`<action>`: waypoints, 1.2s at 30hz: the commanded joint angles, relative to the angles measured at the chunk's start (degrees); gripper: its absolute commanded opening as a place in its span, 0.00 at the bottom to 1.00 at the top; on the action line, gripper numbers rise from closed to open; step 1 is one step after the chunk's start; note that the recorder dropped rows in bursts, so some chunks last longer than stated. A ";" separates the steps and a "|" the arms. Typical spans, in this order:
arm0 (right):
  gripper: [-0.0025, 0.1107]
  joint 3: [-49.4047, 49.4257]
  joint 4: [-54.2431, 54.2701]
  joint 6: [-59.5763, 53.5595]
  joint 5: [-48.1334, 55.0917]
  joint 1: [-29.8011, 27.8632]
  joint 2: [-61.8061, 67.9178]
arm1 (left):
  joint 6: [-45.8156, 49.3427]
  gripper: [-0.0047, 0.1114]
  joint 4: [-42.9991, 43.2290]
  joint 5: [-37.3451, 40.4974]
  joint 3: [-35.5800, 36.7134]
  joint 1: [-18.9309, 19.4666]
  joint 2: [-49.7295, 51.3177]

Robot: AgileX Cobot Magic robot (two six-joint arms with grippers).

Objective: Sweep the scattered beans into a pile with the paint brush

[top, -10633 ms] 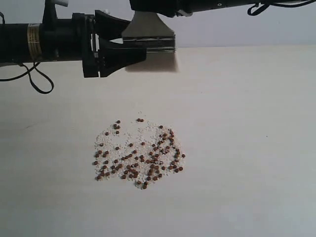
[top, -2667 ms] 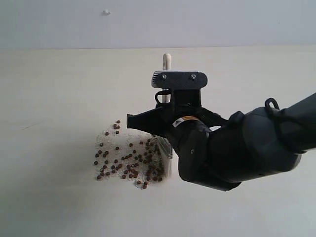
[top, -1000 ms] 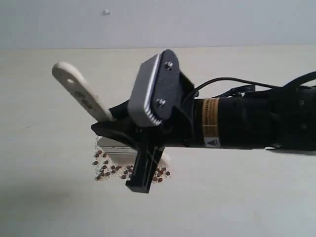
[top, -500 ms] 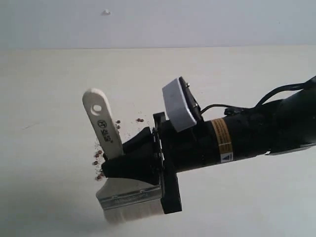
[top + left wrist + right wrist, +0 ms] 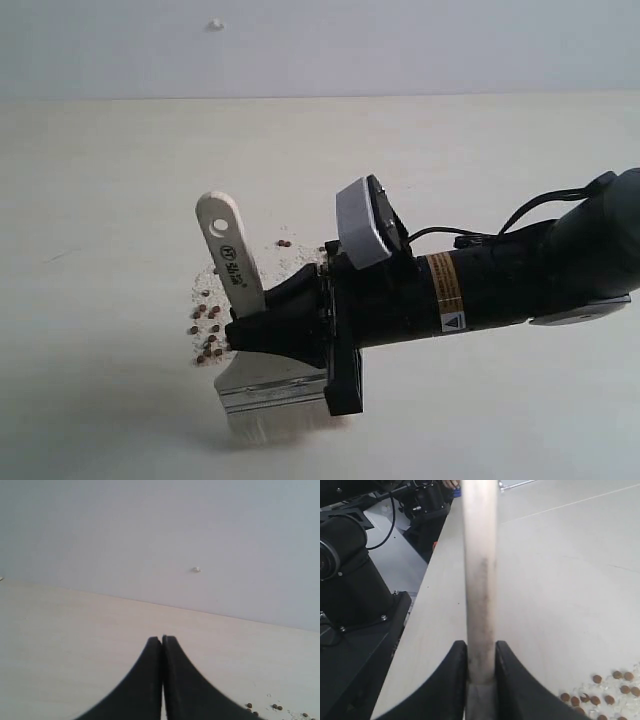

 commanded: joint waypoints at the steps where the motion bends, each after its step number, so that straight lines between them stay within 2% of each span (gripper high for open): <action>1: 0.02 0.14 1.52 -1.28 -1.14 -1.21 0.55 | -0.54 0.04 0.30 -0.15 0.19 -0.31 -0.37; 9: 0.02 0.04 6.03 0.37 -1.13 -4.00 2.51 | -0.54 0.04 0.30 -0.15 0.19 -0.31 -0.37; 13: 0.02 -0.18 10.26 2.27 2.52 -4.42 2.51 | -0.54 0.04 0.30 -0.15 0.19 -0.31 -0.37; 19: 0.02 -3.10 10.13 8.94 8.57 -4.42 2.51 | -0.54 0.04 0.30 -0.15 0.19 -0.31 -0.37; 27: 0.02 -9.97 7.52 10.40 17.02 -4.42 2.60 | -0.54 0.04 0.30 -0.15 0.19 -0.31 -0.37; 33: 0.02 -13.60 6.30 12.25 15.99 -4.42 2.60 | -0.54 0.04 0.30 -0.15 0.19 -0.31 -0.37; 36: 0.02 -13.60 1.74 16.56 12.00 -4.42 1.71 | -0.54 0.04 0.30 -0.15 0.19 -0.31 -0.37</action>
